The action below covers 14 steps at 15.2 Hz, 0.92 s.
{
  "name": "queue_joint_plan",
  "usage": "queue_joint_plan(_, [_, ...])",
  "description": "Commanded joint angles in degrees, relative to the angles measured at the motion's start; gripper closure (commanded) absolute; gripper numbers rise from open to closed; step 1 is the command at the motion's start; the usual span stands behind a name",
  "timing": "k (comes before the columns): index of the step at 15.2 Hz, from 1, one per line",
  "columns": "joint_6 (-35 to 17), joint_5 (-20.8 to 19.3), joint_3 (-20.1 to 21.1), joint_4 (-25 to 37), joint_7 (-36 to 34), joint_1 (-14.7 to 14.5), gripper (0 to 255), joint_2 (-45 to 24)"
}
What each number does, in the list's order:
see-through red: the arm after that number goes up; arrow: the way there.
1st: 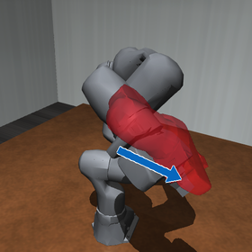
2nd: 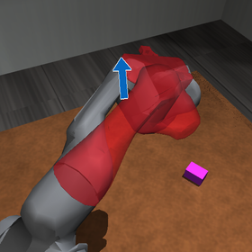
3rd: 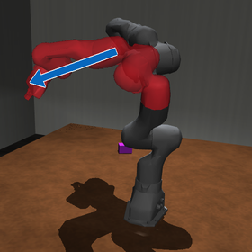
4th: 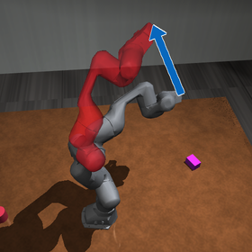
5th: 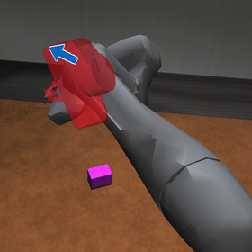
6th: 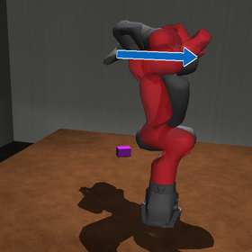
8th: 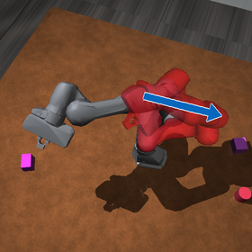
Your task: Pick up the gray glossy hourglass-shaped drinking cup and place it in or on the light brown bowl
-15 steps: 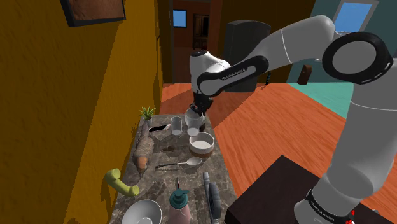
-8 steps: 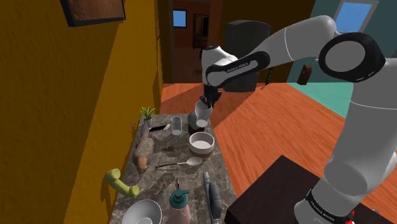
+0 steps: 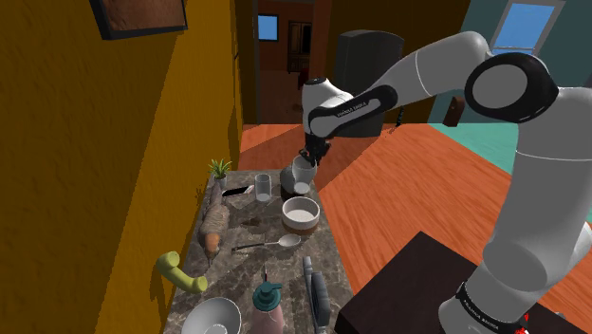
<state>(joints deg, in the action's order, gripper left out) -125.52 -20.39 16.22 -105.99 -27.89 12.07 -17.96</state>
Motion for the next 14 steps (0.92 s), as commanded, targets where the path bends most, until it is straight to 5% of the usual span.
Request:
queue_joint_plan(1, [-1.3, -0.5, -0.2, -0.6, -0.6, -0.1, 255, -0.7])
queue_joint_plan(14, [-8.7, -4.2, -1.7, -3.0, -4.2, -1.0, 255, -6.3])
